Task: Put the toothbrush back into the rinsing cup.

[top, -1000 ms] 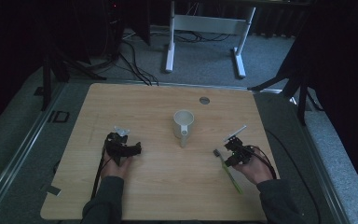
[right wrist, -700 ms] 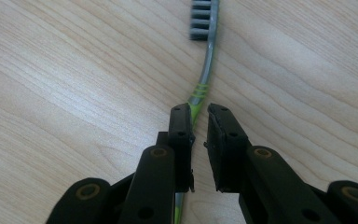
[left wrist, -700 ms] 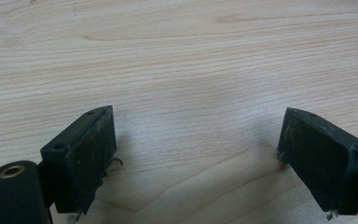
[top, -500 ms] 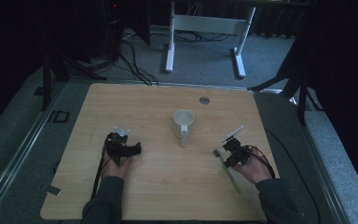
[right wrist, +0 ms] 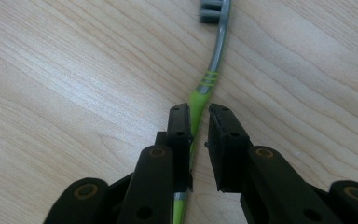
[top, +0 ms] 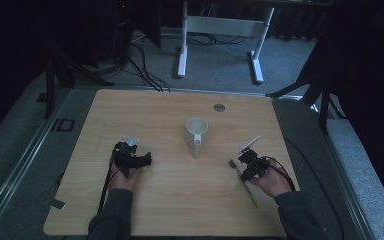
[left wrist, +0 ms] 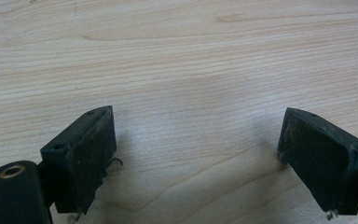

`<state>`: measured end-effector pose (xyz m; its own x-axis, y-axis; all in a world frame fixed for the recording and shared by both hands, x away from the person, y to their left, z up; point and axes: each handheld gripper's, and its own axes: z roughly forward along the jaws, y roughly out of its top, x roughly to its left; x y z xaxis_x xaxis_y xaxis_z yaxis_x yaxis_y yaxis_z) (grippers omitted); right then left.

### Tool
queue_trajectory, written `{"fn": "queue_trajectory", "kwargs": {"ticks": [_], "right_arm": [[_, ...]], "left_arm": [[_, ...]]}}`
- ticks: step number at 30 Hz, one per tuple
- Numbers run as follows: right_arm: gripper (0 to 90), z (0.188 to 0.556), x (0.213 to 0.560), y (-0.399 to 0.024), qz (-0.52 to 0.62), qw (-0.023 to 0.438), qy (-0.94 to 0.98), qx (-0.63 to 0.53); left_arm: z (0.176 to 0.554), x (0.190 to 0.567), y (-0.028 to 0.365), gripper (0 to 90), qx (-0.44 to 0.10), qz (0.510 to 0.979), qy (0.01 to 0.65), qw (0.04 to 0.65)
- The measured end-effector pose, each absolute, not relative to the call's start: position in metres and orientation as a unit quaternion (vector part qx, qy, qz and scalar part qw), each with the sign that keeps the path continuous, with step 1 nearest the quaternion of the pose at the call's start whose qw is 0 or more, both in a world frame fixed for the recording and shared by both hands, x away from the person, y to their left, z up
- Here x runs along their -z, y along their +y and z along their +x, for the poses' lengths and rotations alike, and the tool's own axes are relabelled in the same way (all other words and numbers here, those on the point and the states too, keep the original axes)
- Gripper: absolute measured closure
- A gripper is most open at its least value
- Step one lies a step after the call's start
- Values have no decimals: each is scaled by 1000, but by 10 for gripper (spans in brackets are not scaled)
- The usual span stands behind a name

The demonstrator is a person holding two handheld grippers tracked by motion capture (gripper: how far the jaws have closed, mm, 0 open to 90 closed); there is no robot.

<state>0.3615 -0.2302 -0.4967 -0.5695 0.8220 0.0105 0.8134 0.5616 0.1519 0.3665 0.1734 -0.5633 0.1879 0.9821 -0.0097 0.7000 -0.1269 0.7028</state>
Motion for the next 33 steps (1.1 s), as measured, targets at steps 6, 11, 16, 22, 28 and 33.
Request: {"fn": "queue_trajectory", "kwargs": {"ticks": [6, 11, 16, 22, 28, 33], "right_arm": [[781, 363, 500, -230, 461, 25, 885, -59], [780, 363, 503, -231, 460, 18, 886, -54], [780, 364, 506, -230, 459, 16, 887, -52], [778, 366, 510, -226, 458, 15, 888, -42], [780, 368, 514, -225, 458, 11, 888, -32], [796, 369, 516, -223, 456, 11, 889, -27]], "left_arm": [[367, 563, 173, 117, -239, 712, 591, 296], [367, 563, 173, 117, -239, 712, 591, 296], [367, 563, 173, 117, -239, 712, 591, 296], [367, 563, 173, 117, -239, 712, 591, 296], [367, 563, 173, 117, -239, 712, 591, 296], [367, 563, 173, 117, -239, 712, 591, 296]]}}
